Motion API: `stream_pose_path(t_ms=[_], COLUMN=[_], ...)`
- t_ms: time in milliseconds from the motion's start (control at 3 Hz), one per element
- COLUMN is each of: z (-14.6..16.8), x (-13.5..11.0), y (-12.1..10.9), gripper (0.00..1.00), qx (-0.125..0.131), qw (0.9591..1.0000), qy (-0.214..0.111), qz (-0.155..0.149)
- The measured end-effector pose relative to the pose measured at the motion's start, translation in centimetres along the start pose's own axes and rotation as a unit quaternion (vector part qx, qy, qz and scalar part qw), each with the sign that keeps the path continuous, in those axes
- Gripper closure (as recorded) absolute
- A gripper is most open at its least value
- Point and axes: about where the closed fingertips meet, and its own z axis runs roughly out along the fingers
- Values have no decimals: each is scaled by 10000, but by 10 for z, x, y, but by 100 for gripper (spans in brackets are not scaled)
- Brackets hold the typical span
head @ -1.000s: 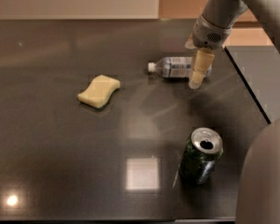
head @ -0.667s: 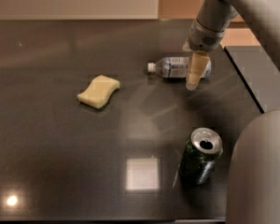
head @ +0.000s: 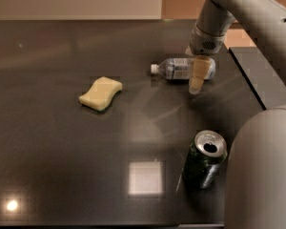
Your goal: Move blue plastic bottle near sponge
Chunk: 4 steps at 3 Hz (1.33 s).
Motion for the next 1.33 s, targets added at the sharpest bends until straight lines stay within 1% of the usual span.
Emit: stream_pose_path(t_ms=[333,1000,1333], z=[4,0,-11], x=[2,-1,-14], y=[-3,0,13], gripper=[18,65,87], qx=[1,12,6], qw=[10000,9999,10000], qy=[95,116,33], qz=[19,37,-47])
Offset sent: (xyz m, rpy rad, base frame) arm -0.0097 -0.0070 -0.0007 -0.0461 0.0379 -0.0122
